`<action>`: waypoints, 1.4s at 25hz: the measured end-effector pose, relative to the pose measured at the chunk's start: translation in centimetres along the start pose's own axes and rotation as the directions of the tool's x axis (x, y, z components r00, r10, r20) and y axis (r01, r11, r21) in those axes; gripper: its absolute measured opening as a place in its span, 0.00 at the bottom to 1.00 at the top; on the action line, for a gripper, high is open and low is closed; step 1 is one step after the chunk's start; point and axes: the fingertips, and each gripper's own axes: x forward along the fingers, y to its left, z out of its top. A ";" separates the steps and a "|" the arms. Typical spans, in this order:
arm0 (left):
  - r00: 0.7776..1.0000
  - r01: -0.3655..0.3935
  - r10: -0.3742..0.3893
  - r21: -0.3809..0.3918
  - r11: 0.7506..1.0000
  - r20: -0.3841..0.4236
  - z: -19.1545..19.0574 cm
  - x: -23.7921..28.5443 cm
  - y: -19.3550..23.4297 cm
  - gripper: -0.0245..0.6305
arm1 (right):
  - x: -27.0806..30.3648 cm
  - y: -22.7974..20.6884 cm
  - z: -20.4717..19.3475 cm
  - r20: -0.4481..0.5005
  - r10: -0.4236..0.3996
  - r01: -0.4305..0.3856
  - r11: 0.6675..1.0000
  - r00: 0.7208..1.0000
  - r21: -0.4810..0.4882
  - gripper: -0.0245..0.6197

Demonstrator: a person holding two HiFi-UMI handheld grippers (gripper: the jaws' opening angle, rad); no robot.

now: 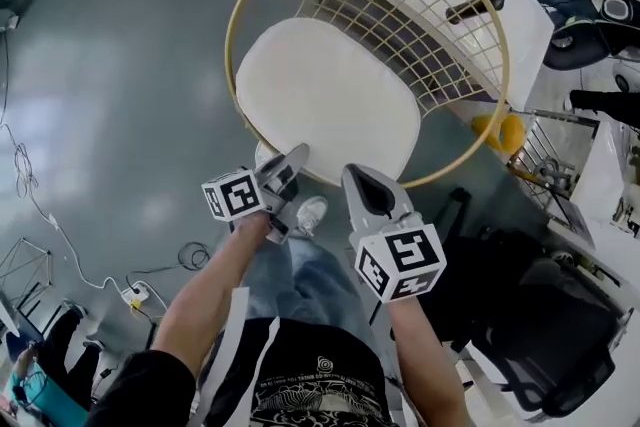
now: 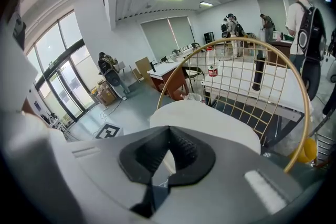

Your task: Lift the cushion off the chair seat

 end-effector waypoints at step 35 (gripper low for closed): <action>0.978 0.207 -0.206 0.189 0.960 -0.027 5.6 -3.4 -30.3 0.08 | -14.3 5.6 16.0 0.279 -0.145 0.133 0.989 0.949 0.064 0.03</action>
